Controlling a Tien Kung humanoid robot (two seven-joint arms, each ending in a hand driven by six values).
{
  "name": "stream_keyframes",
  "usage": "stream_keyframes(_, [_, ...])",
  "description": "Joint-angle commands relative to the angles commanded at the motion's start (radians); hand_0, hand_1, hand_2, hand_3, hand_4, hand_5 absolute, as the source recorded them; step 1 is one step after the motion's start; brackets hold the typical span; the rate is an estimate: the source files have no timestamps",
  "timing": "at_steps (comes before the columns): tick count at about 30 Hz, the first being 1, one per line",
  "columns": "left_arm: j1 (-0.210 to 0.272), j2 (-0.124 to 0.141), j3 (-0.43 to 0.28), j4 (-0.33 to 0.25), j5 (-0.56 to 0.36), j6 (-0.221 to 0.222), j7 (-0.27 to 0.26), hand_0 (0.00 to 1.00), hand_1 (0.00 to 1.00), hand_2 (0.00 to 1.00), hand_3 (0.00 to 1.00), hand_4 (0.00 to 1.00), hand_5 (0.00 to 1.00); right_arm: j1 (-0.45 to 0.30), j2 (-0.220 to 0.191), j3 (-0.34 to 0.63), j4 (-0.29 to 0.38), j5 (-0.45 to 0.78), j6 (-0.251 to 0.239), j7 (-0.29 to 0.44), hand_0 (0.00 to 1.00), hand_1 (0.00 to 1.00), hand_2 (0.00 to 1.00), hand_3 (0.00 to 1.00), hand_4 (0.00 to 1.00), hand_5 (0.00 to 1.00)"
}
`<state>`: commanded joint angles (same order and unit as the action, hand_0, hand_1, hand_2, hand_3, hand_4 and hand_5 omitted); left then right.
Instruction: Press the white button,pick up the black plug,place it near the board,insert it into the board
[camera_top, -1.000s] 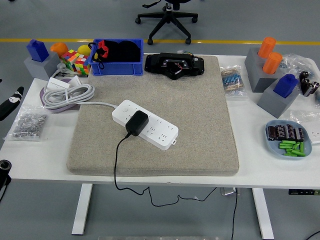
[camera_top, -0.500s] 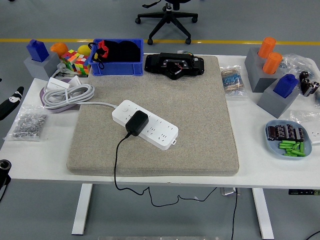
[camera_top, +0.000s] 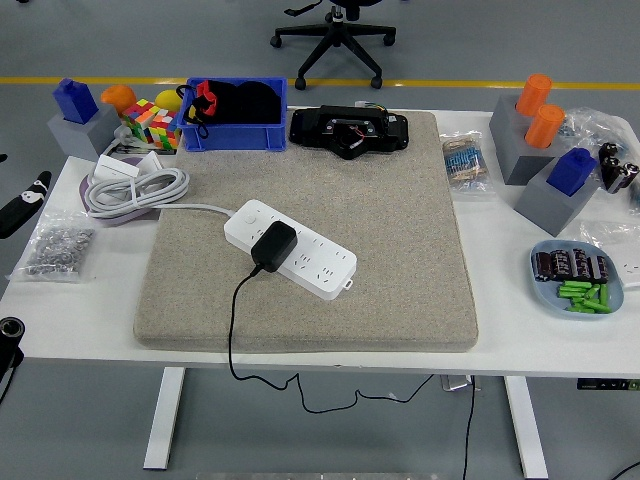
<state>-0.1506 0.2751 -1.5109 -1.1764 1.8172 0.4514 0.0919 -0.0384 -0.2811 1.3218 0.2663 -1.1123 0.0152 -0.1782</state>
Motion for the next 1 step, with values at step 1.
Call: stream_keyframes(1, [0.001, 0.000, 0.000, 0.000, 0.000, 0.000, 0.000, 0.950, 0.919, 0.860, 0.808, 0.841, 0.610, -0.001, 0.000, 0.000, 0.000, -0.001, 0.000, 0.000, 0.664, 0.668, 0.632, 0.616, 0.693, 0.481])
